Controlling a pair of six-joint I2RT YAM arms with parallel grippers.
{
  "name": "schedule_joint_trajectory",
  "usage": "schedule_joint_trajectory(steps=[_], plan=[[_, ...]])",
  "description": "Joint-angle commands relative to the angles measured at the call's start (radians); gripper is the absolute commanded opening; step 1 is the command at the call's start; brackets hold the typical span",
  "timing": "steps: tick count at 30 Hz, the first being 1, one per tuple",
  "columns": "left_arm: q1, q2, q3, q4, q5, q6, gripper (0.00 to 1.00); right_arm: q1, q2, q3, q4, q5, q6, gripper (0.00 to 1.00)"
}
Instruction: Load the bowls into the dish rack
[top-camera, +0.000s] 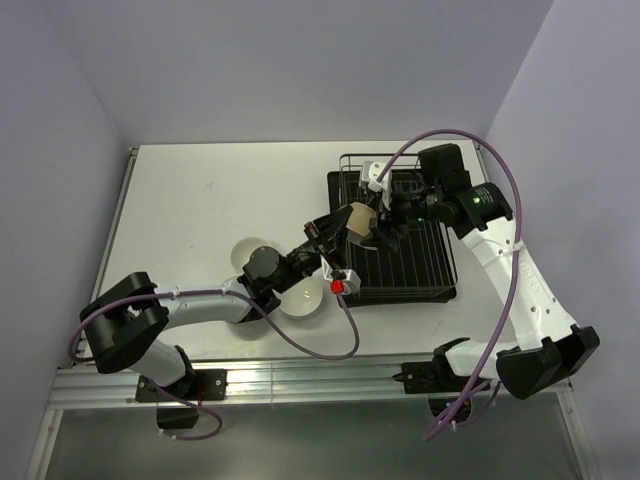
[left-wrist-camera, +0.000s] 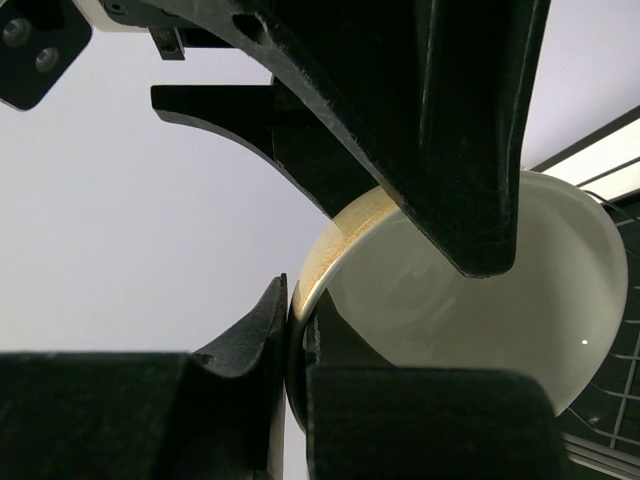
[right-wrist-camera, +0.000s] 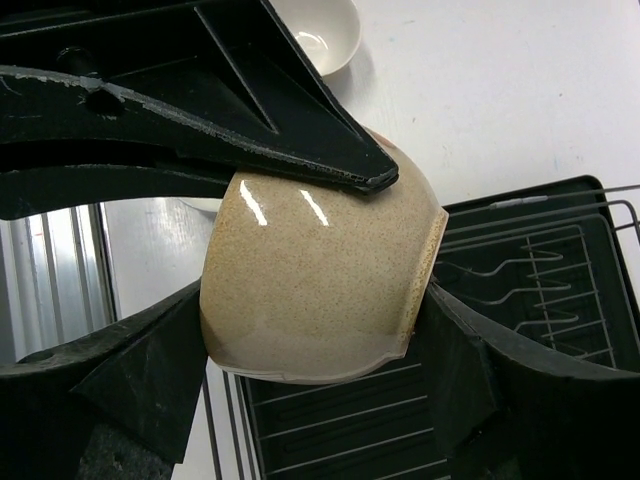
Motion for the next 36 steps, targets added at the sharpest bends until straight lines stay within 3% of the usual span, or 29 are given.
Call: schedule_joint_trajectory(steps=[1, 2, 22, 36], plan=[[-0.011, -0.016, 0.065, 0.122, 0.045, 0.031, 0.1, 0.009, 0.02, 0.055, -0.028, 0.01, 0.025, 0.14], [-0.012, -0.016, 0.067, 0.115, 0.043, 0.031, 0.11, 0.009, 0.025, 0.069, -0.028, 0.033, 0.032, 0.0], [0.02, 0.015, 0.045, 0.067, 0.033, -0.008, 0.53, -0.029, -0.001, 0.043, 0.039, 0.14, -0.006, 0.0], [0.028, 0.001, 0.029, 0.03, 0.007, -0.037, 0.67, -0.109, 0.01, 0.029, 0.056, 0.212, -0.115, 0.0]])
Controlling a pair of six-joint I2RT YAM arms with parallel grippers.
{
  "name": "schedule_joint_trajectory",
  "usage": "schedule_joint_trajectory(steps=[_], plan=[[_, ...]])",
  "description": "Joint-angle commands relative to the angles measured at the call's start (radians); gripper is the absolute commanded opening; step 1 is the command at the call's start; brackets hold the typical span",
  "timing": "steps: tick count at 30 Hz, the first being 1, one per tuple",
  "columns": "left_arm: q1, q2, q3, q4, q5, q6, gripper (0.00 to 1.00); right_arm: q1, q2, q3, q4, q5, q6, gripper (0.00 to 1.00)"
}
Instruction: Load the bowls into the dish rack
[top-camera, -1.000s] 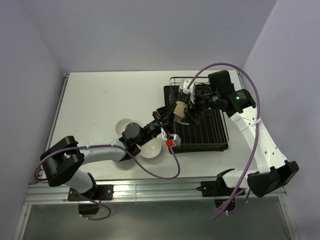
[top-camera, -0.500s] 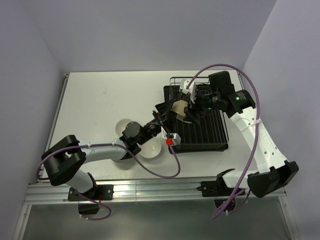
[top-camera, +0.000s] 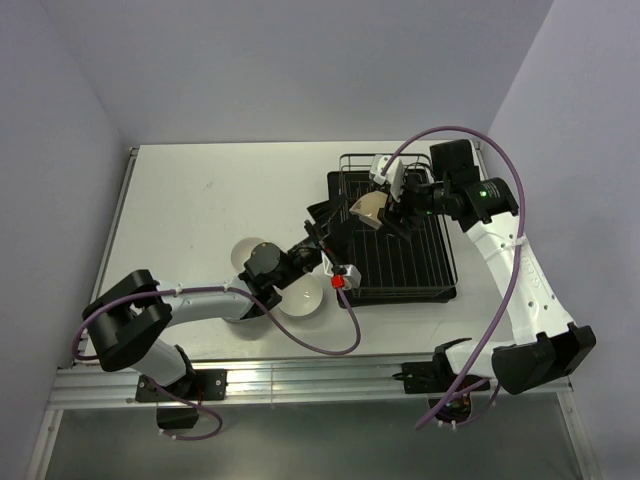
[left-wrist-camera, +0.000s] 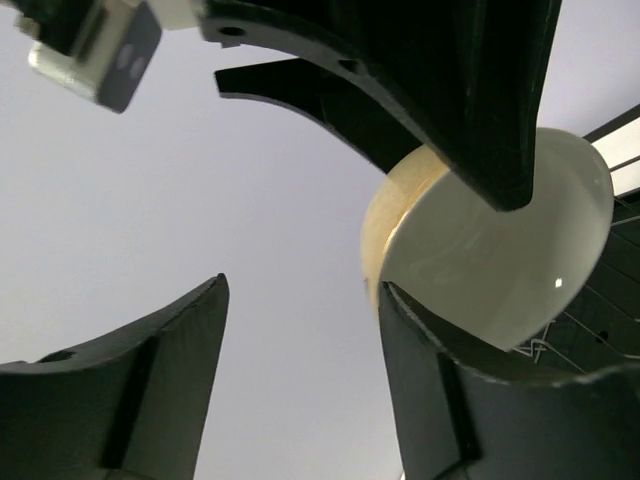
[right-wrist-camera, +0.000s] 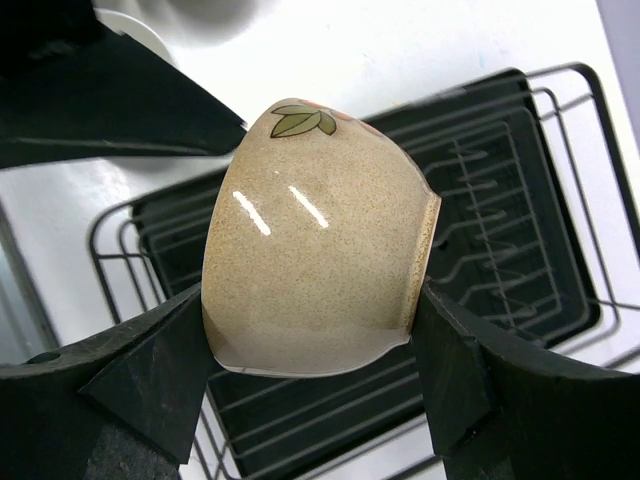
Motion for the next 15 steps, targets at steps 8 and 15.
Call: schedule_joint_trajectory(steps=[8, 15], plan=[[0.008, -0.101, 0.005, -0.052, -0.059, -0.115, 0.8, -0.086, 0.013, 0.031, 0.12, 0.124, -0.163, 0.0], [0.008, -0.196, 0.002, -0.169, -0.154, -0.207, 1.0, -0.128, 0.079, 0.077, 0.154, 0.172, -0.249, 0.0]])
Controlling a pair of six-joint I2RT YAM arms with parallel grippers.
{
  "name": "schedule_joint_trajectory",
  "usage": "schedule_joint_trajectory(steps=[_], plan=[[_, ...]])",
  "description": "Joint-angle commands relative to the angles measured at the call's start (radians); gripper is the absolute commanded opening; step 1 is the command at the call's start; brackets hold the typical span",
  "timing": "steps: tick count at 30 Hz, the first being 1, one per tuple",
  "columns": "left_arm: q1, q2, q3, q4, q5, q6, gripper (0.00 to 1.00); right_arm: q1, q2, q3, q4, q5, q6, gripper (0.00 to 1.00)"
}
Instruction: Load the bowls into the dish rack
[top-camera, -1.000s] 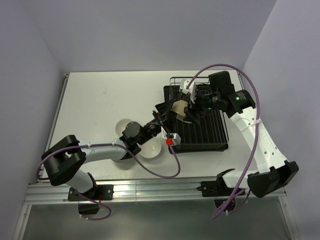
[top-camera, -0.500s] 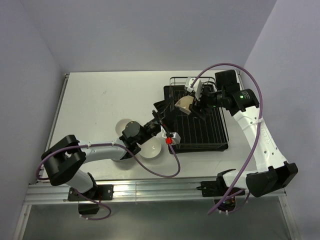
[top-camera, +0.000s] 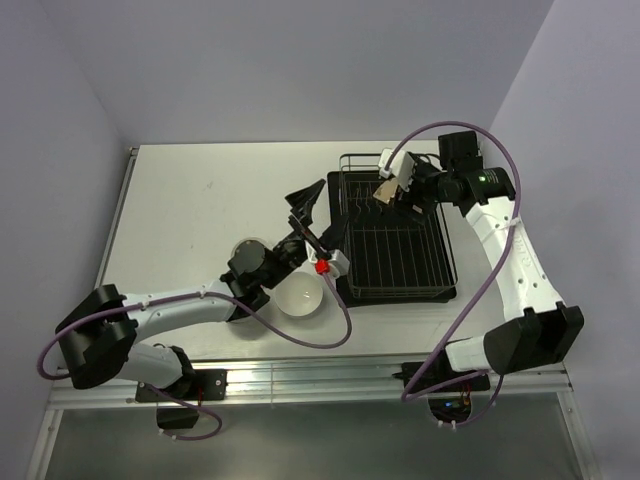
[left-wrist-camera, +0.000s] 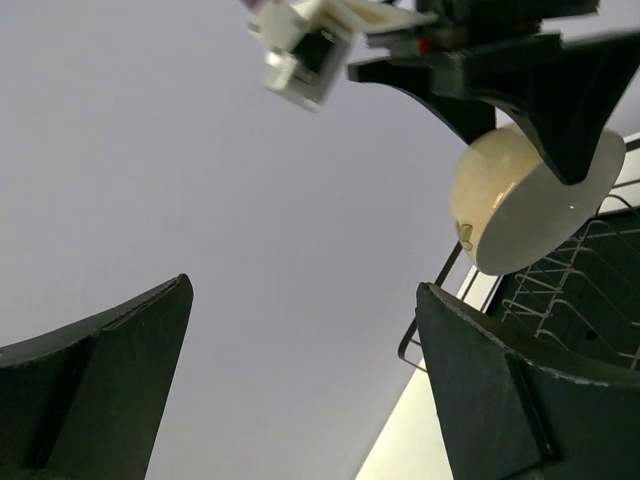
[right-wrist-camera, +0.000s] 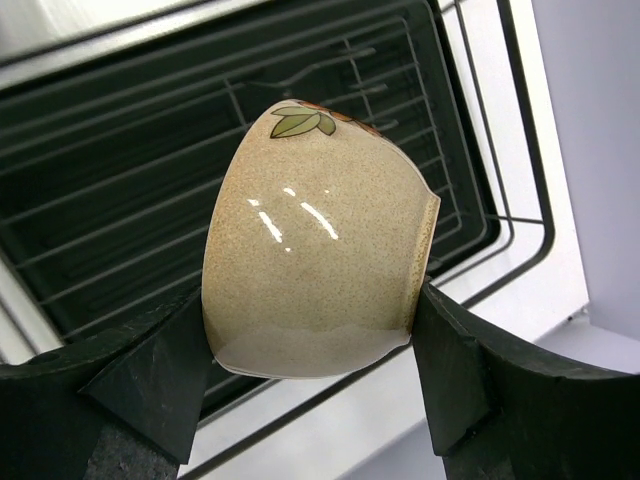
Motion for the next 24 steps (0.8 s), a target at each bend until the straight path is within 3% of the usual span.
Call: schedule_joint_trajectory(steps=[1, 12, 18, 24], plan=[[0.003, -0.06, 0.017, -0.063, -0.074, -0.124, 0.99, -0.022, 0.013, 0.076, 0.117, 0.031, -0.08, 0.0], [0.052, -0.127, 0.168, -0.417, -0.289, -0.507, 1.0, -0.031, 0.105, 0.115, 0.201, 0.103, -0.252, 0.0], [0.134, -0.147, 0.252, -0.606, -0.309, -0.729, 0.99, -0.033, 0.173, 0.153, 0.239, 0.146, -0.309, 0.0], [0.187, -0.178, 0.269, -0.714, -0.313, -0.818, 0.99, -0.036, 0.254, 0.205, 0.273, 0.173, -0.329, 0.0]])
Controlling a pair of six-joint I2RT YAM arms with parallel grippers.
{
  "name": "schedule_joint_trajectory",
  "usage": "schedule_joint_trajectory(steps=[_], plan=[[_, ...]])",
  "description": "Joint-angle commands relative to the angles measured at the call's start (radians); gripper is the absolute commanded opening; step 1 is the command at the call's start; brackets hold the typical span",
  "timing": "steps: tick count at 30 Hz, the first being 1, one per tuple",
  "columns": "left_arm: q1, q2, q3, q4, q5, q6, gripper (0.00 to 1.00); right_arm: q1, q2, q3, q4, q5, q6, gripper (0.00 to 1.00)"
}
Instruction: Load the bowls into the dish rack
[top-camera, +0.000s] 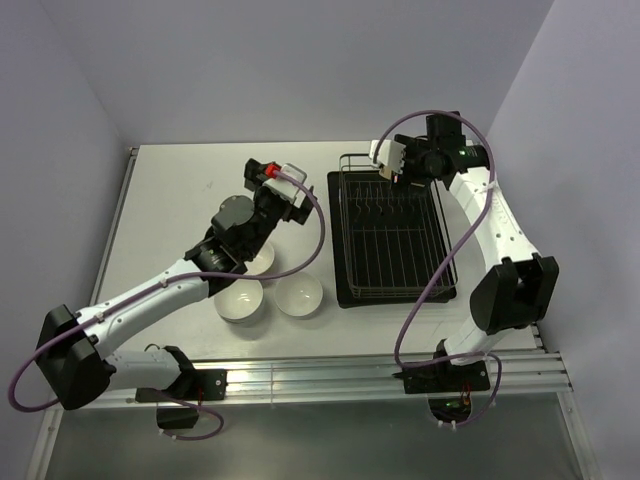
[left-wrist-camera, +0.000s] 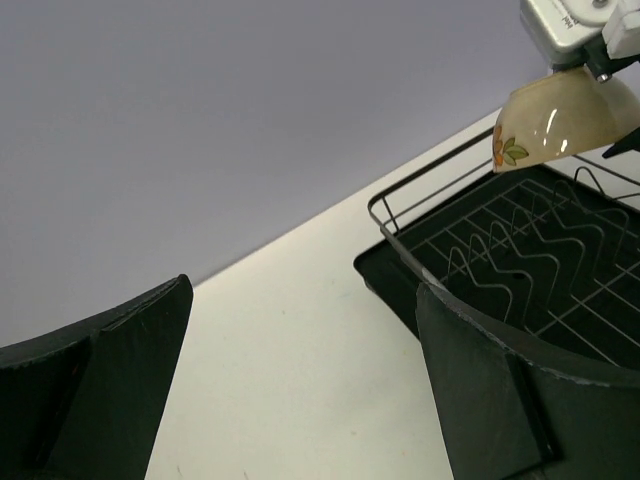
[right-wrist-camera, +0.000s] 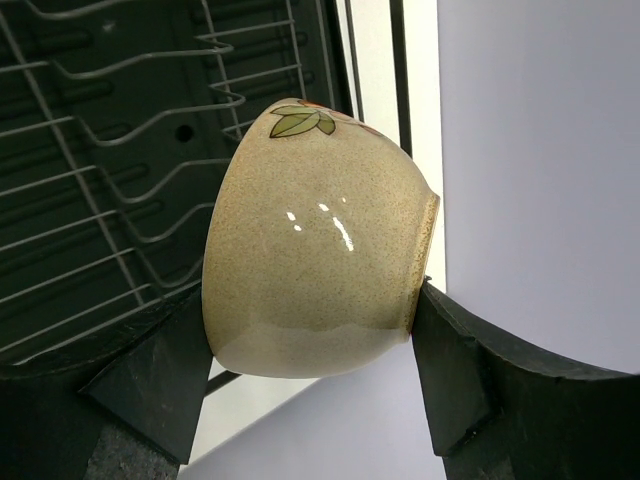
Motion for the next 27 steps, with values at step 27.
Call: schedule_joint_trajectory(steps=[27], plan=[[0.049, -0.033, 0.077, -0.169, 0.009, -0.147, 0.99, -0.04, 0.17, 0.038, 0.244, 0.082, -0.171, 0.0]])
